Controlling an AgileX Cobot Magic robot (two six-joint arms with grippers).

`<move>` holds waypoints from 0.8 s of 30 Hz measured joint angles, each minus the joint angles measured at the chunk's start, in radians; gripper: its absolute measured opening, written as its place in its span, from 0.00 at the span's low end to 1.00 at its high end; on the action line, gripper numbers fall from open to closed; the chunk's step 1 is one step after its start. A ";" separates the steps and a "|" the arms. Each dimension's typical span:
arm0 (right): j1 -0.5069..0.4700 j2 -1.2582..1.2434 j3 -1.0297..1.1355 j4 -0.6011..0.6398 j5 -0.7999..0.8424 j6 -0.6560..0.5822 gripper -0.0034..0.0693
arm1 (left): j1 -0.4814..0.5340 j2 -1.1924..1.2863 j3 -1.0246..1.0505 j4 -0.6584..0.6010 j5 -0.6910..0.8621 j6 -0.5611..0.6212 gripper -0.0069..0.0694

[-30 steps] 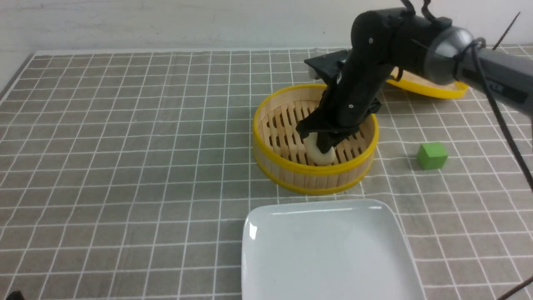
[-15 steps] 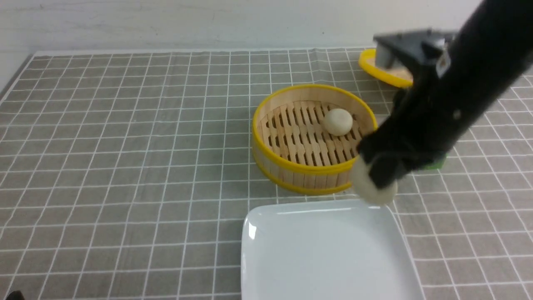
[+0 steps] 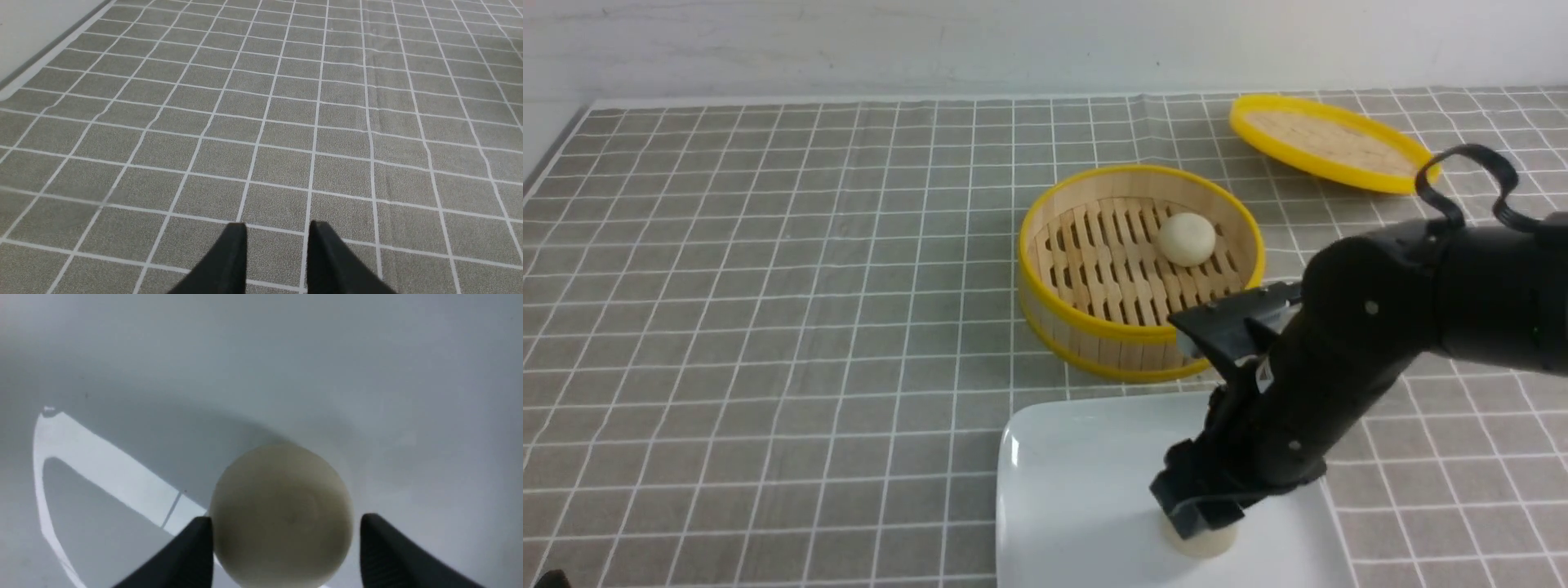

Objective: Put the steamed buns into the plate on the grey tablecloth.
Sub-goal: 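Move the steamed bun from the bamboo steamer onto the white plate with the right gripper, then reach toward a bun in the bamboo steamer with the right gripper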

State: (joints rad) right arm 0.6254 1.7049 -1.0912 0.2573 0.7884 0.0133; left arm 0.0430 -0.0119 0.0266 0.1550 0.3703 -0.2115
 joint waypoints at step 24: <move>-0.216 0.500 -0.699 -0.331 -0.152 0.206 0.60 | 0.000 0.000 0.000 0.000 0.000 0.000 0.41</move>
State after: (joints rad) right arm 0.4090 2.2048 -1.7897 -0.0733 0.6364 0.2192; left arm 0.0430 -0.0119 0.0266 0.1550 0.3703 -0.2115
